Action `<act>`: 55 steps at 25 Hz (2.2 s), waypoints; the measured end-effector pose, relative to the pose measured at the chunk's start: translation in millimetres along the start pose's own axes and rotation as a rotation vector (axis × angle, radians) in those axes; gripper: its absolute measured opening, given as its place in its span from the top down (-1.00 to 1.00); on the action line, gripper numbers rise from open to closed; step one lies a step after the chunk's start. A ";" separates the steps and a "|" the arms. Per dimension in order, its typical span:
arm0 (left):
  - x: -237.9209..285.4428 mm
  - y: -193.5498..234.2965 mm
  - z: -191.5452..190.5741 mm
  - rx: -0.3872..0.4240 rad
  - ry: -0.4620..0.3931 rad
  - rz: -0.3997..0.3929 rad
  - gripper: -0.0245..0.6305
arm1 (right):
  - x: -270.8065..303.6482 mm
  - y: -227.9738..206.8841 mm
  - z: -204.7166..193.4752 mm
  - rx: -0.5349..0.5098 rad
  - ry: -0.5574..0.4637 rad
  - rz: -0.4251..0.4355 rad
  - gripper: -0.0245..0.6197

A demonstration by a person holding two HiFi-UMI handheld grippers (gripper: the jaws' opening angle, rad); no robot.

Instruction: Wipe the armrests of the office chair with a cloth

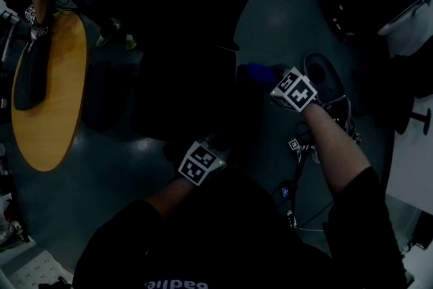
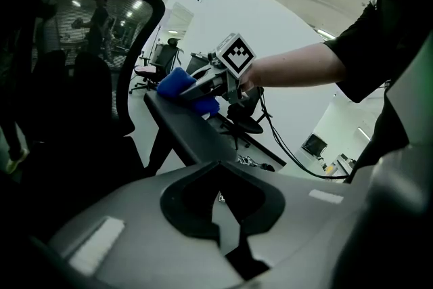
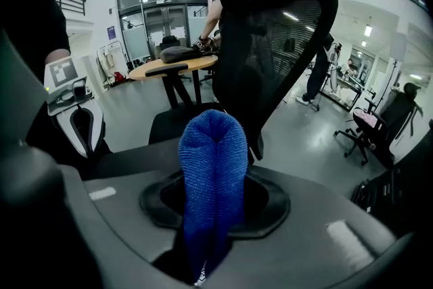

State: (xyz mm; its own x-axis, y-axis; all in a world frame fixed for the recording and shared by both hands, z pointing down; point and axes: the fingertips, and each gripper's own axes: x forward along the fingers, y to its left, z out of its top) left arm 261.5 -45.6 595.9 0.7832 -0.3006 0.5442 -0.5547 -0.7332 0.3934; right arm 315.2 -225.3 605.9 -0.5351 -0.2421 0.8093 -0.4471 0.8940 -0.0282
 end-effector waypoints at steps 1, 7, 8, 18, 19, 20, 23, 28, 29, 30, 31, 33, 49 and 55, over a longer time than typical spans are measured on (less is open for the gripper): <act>-0.1 -0.2 -0.4 0.002 0.001 0.000 0.87 | -1.1 3.2 -0.6 -0.003 -0.001 0.002 0.52; -1.7 -0.5 -1.0 0.002 0.000 0.000 0.87 | -7.2 18.9 -6.1 0.001 -0.004 0.004 0.52; -1.9 -0.6 -1.0 0.003 -0.001 -0.001 0.87 | -8.3 21.6 -7.3 0.005 -0.004 0.003 0.52; -2.7 -0.9 -2.6 0.004 -0.020 -0.013 0.87 | -15.8 45.2 -18.2 0.039 -0.004 -0.008 0.52; -2.5 -0.7 -2.4 0.005 -0.019 -0.016 0.87 | -16.5 47.0 -19.1 0.043 -0.003 -0.009 0.52; -2.3 -0.4 -2.0 0.007 -0.018 -0.018 0.87 | -17.2 48.9 -20.0 0.047 -0.002 -0.009 0.52; -2.1 -0.3 -1.8 0.012 -0.016 -0.025 0.87 | -19.7 57.4 -23.3 0.062 -0.006 -0.009 0.52; -2.1 -1.3 -0.6 0.020 -0.009 -0.035 0.87 | -26.5 74.0 -29.6 0.099 -0.017 -0.007 0.52; -2.0 -1.2 -0.7 0.021 -0.007 -0.037 0.87 | -27.3 77.4 -30.7 0.104 -0.017 -0.005 0.52; -1.9 -1.0 -1.3 0.023 -0.005 -0.039 0.87 | -27.5 81.1 -32.0 0.106 -0.016 -0.004 0.52; -1.8 -0.7 -2.3 0.025 -0.003 -0.042 0.87 | -27.6 85.2 -33.4 0.107 -0.016 -0.003 0.52; -2.3 -0.5 -3.9 0.030 -0.001 -0.047 0.87 | -28.1 93.4 -36.2 0.113 -0.018 -0.002 0.52; -3.1 -1.4 -4.3 0.057 0.017 -0.083 0.87 | -39.9 156.3 -46.8 0.199 -0.040 0.031 0.52; -3.3 -2.1 -3.1 0.064 0.014 -0.097 0.87 | -43.1 179.5 -46.9 0.243 -0.041 0.041 0.52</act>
State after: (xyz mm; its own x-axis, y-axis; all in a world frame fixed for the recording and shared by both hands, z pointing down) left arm 259.2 -41.2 595.6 0.8280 -0.2178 0.5166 -0.4571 -0.7959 0.3970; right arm 291.6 -36.7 593.5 -0.5827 -0.2275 0.7802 -0.5811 0.7878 -0.2043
